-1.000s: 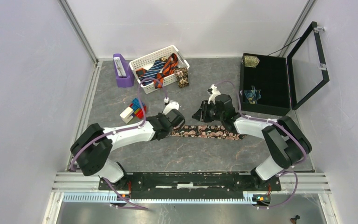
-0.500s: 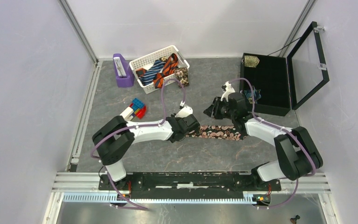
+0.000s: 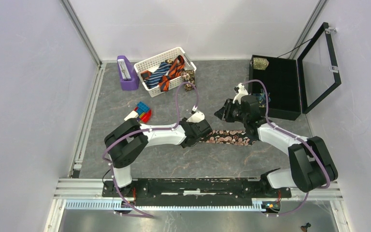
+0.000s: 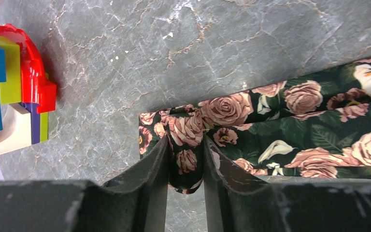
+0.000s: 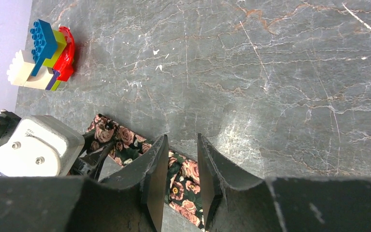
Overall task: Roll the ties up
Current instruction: Roll the tie at the center of the board.
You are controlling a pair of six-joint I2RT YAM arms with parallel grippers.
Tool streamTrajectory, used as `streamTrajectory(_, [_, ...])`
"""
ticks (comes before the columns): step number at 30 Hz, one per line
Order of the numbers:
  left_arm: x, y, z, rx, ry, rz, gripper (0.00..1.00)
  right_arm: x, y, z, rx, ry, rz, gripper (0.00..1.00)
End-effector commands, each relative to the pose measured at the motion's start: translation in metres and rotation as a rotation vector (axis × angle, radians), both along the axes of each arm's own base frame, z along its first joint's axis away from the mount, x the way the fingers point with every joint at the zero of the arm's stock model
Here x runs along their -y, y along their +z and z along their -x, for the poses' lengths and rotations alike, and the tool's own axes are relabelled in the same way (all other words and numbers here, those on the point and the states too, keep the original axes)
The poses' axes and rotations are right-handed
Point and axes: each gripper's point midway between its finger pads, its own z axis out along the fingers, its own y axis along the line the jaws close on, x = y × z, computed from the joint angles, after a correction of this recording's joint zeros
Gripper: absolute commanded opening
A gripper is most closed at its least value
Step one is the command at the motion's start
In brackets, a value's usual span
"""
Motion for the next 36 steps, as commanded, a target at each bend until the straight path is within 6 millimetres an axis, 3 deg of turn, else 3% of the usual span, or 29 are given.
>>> streamTrajectory(1, [0.027, -0.006, 0.011, -0.064, -0.017, 0.110, 0.38, 0.003, 0.011, 0.000, 0.039, 0.004, -0.007, 0.35])
streamTrajectory(6, [0.035, 0.000, 0.017, -0.097, -0.040, 0.150, 0.48, 0.003, 0.009, 0.000, 0.036, 0.005, -0.009, 0.35])
streamTrajectory(12, [0.040, 0.013, 0.016, -0.087, -0.044, 0.194, 0.52, 0.002, 0.010, 0.001, 0.036, 0.008, -0.017, 0.35])
streamTrajectory(19, [0.050, 0.043, 0.012, -0.052, -0.059, 0.286, 0.60, 0.000, 0.006, 0.003, 0.025, 0.017, -0.022, 0.36])
streamTrajectory(24, [0.049, 0.059, 0.013, -0.040, -0.058, 0.344, 0.60, -0.003, 0.009, 0.006, 0.028, 0.027, -0.039, 0.36])
streamTrajectory(30, [0.036, 0.081, 0.013, -0.025, -0.032, 0.443, 0.60, -0.019, 0.011, 0.013, 0.029, 0.070, -0.048, 0.38])
streamTrajectory(36, [0.003, 0.089, 0.007, -0.042, 0.019, 0.677, 0.61, -0.060, 0.013, 0.033, 0.021, 0.166, -0.061, 0.42])
